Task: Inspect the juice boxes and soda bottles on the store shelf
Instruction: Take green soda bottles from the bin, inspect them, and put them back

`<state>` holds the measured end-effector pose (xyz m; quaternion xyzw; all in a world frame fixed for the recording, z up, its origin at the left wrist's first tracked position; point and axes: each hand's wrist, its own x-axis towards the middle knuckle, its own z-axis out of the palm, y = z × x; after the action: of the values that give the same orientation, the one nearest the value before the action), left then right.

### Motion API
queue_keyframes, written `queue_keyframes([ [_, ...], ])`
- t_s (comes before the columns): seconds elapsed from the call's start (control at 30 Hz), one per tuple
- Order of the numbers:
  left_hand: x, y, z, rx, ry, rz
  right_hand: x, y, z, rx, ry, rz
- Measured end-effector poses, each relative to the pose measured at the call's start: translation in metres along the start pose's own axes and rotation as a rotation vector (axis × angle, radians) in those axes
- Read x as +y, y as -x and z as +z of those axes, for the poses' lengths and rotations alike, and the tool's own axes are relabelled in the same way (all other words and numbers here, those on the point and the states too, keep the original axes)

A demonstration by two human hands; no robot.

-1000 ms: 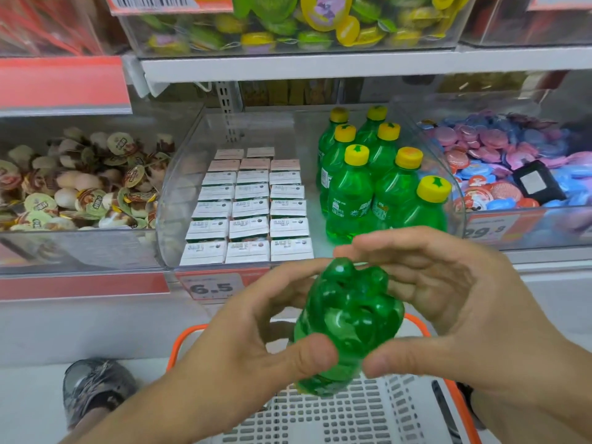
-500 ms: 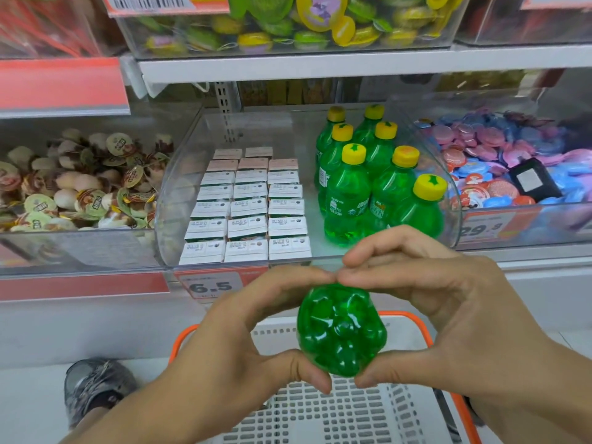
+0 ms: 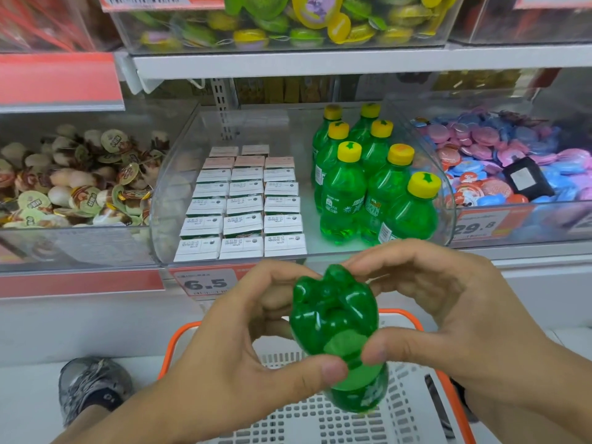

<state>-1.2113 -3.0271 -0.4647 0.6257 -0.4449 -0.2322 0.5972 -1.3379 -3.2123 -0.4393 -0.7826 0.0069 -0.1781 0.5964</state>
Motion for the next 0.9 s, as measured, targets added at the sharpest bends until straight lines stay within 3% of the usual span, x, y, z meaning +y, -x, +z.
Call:
queue_keyframes([
  [0.27, 0.000, -0.019, 0.009, 0.380, 0.470, -0.067, -0.008, 0.004, -0.023, -0.211, 0.030, 0.368],
  [0.4, -0.005, -0.034, 0.007, 0.462, 0.640, -0.137, -0.013, 0.001, -0.031, 0.023, -0.217, 0.324],
  [0.47, -0.007, -0.036, 0.008, 0.472, 0.475, -0.097, -0.014, -0.002, -0.031, 0.164, -0.316, 0.229],
  [0.6, 0.002, -0.034, 0.006, 0.377, -0.241, 0.093, -0.020, -0.008, -0.037, 0.379, -0.199, -0.033],
  [0.77, -0.019, -0.045, -0.014, 0.116, -1.032, 0.020, -0.042, -0.027, -0.046, 0.433, 0.213, -0.242],
  [0.9, -0.028, -0.045, -0.017, 0.027, -1.226, -0.020, -0.044, -0.061, -0.051, 0.380, 0.407, -0.256],
])
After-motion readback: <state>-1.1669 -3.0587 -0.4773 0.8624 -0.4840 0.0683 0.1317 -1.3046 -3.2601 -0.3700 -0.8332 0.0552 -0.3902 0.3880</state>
